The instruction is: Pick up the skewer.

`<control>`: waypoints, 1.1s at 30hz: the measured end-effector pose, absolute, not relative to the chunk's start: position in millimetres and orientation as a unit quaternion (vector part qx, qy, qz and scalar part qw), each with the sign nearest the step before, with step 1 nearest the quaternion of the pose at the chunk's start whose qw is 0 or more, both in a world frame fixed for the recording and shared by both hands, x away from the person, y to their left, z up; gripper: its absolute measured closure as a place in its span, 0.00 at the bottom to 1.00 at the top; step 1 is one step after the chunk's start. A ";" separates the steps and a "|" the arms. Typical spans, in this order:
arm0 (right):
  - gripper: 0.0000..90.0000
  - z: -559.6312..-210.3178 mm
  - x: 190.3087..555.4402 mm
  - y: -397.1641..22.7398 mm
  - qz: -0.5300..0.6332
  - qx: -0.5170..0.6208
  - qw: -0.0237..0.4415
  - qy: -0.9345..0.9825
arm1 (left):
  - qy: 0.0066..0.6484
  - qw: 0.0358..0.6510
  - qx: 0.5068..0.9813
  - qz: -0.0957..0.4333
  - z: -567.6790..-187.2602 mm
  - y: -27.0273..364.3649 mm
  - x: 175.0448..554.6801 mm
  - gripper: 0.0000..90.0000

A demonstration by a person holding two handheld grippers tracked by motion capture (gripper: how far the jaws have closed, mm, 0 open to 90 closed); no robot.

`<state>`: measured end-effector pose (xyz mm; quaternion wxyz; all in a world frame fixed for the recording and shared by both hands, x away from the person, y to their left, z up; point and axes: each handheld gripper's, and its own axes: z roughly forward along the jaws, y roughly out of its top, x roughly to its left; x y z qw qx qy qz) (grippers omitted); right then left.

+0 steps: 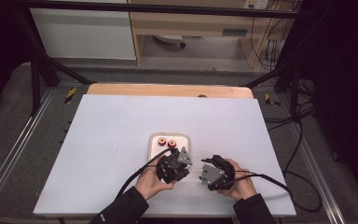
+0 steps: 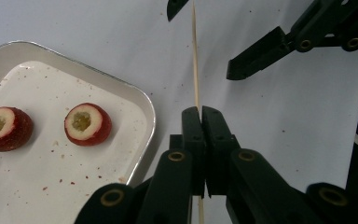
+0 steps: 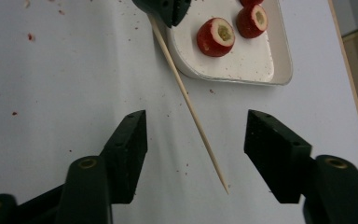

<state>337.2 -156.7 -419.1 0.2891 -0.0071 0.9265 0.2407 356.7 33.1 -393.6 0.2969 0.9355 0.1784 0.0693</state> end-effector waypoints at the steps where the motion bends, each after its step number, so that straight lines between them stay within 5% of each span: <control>1: 0.49 -419.5 337.3 -156.1 0.235 -0.018 0.293 0.927 | 0.177 0.297 0.936 0.069 -393.7 32.0 356.5 0.98; 17: 0.82 -425.9 333.2 -154.0 0.187 -0.121 0.320 0.921 | 0.161 0.290 0.942 0.057 -393.8 22.4 354.8 0.99; 33: 0.98 -429.2 329.9 -153.9 0.160 -0.171 0.327 0.916 | 0.150 0.288 0.944 0.053 -395.0 20.7 353.7 0.98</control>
